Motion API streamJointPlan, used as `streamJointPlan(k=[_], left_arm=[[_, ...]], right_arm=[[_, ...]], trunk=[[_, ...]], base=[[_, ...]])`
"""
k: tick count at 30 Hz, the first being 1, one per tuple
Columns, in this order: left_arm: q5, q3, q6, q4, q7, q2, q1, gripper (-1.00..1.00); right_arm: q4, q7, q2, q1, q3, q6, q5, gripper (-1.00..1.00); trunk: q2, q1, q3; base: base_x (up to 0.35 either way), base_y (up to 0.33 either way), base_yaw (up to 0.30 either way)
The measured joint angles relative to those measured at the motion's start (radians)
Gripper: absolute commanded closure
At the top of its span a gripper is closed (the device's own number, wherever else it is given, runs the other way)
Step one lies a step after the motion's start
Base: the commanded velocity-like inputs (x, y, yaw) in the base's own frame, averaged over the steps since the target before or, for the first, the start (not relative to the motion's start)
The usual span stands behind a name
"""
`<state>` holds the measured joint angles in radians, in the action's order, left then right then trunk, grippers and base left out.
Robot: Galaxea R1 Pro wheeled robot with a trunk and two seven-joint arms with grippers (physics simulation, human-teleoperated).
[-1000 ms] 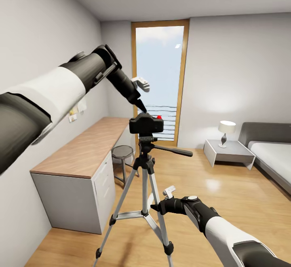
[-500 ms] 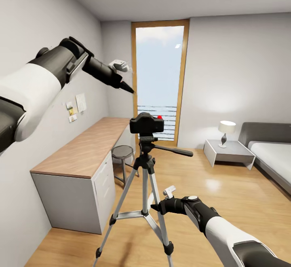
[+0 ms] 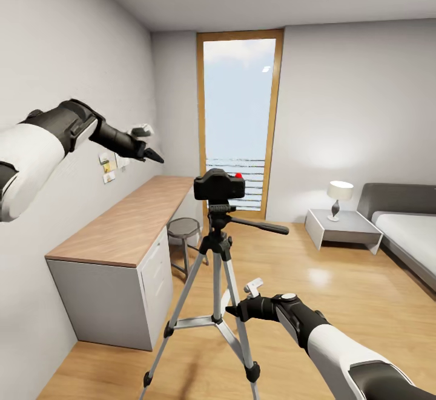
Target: Attach the digital camera to the camera tripod in the bedroom.
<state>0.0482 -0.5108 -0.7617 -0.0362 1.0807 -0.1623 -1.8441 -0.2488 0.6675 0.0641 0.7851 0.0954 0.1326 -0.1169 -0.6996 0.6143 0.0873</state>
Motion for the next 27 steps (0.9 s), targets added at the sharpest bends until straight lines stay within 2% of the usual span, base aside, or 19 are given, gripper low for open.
streamJointPlan(k=[1,4,7,11,13,16,17,22,26,27], left_arm=[[-0.001,0.002,-0.016,0.012,-0.030,-0.013,0.049,-1.00],[-0.003,0.005,-0.036,0.023,-0.078,-0.030,0.157,-1.00],[-0.021,0.009,-0.047,0.029,-0.147,-0.049,0.289,-1.00],[-0.059,0.018,-0.052,0.031,-0.214,-0.067,0.370,-1.00],[-0.090,0.021,-0.052,0.032,-0.251,-0.077,0.421,-1.00],[-0.120,0.022,-0.050,0.033,-0.279,-0.082,0.478,-1.00],[-0.139,0.020,-0.049,0.033,-0.296,-0.085,0.513,-1.00],[-0.196,0.023,-0.050,0.034,-0.343,-0.086,0.597,-1.00],[-0.242,0.021,-0.049,0.034,-0.387,-0.087,0.705,-1.00],[-0.266,0.023,-0.050,0.034,-0.406,-0.089,0.750,-1.00]], right_arm=[[0.005,0.000,0.000,0.000,0.002,-0.004,0.003,1.00],[0.000,0.000,0.000,0.000,0.002,0.000,0.002,1.00],[-0.002,0.001,0.000,0.000,-0.001,0.000,-0.002,1.00],[0.000,0.000,0.000,0.000,-0.001,0.000,-0.001,1.00],[0.000,0.000,0.000,0.000,-0.002,0.000,-0.002,1.00],[0.001,0.000,0.000,0.000,-0.001,0.000,-0.001,1.00],[0.001,0.000,0.000,0.000,0.000,0.000,0.001,1.00],[0.001,0.000,0.000,0.000,-0.001,0.000,-0.001,1.00],[0.001,0.000,0.000,0.000,-0.001,0.000,-0.001,1.00],[0.001,0.000,0.000,0.000,0.001,0.000,0.002,1.00]], trunk=[[0.000,0.000,0.000],[0.000,0.000,0.000],[0.000,0.000,0.000],[0.000,0.000,0.000],[0.000,0.000,0.000],[0.000,0.000,0.000],[0.000,0.000,0.000],[0.000,0.000,0.000],[0.000,0.000,0.000],[0.000,0.000,0.000]], base=[[0.000,0.000,0.000],[0.000,0.000,0.000],[0.000,0.000,0.000],[0.000,0.000,0.000],[0.000,0.000,0.000],[0.000,0.000,0.000],[0.000,0.000,0.000],[0.000,0.000,0.000],[0.000,0.000,0.000],[0.000,0.000,0.000]])
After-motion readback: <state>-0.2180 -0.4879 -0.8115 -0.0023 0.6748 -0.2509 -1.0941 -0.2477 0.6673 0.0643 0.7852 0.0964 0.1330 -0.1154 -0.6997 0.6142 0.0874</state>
